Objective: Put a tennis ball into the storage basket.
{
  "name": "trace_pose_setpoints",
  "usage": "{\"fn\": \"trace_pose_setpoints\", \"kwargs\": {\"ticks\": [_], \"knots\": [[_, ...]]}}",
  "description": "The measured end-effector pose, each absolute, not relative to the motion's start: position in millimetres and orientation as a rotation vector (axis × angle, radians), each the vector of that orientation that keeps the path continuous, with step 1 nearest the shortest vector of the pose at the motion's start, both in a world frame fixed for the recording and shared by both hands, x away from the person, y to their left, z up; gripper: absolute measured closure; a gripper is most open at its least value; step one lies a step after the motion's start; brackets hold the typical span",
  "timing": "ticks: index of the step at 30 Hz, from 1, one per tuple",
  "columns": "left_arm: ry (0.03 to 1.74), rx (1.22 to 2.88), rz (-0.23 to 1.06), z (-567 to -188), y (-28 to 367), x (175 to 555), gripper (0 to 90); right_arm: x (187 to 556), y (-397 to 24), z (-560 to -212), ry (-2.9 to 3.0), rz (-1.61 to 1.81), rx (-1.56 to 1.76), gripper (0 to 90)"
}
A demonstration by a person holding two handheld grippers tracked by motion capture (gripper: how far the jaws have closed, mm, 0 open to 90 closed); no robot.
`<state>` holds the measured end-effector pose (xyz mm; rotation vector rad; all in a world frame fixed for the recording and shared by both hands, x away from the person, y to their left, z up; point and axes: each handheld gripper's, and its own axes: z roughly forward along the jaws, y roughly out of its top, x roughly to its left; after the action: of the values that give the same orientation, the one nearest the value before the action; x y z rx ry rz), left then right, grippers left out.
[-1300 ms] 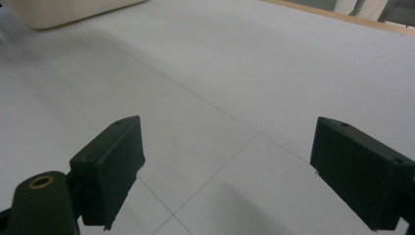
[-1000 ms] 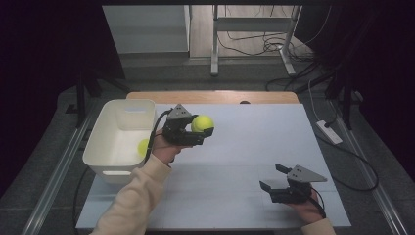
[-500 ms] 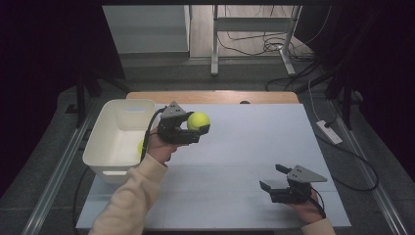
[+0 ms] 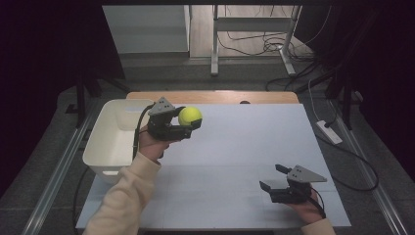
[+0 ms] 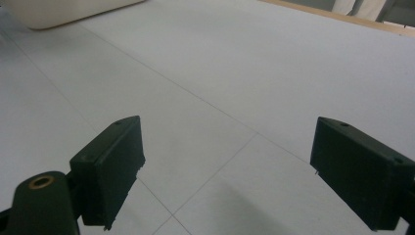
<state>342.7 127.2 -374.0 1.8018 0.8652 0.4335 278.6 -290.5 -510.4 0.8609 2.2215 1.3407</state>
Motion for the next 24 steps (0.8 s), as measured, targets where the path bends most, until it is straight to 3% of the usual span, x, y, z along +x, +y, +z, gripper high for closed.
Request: {"fn": "trace_pose_setpoints", "kwargs": {"ticks": [24], "knots": [[0.902,1.758,0.495,-369,150,335,26.5,278,-290,-510,2.221,1.338,0.859,12.8]]}}
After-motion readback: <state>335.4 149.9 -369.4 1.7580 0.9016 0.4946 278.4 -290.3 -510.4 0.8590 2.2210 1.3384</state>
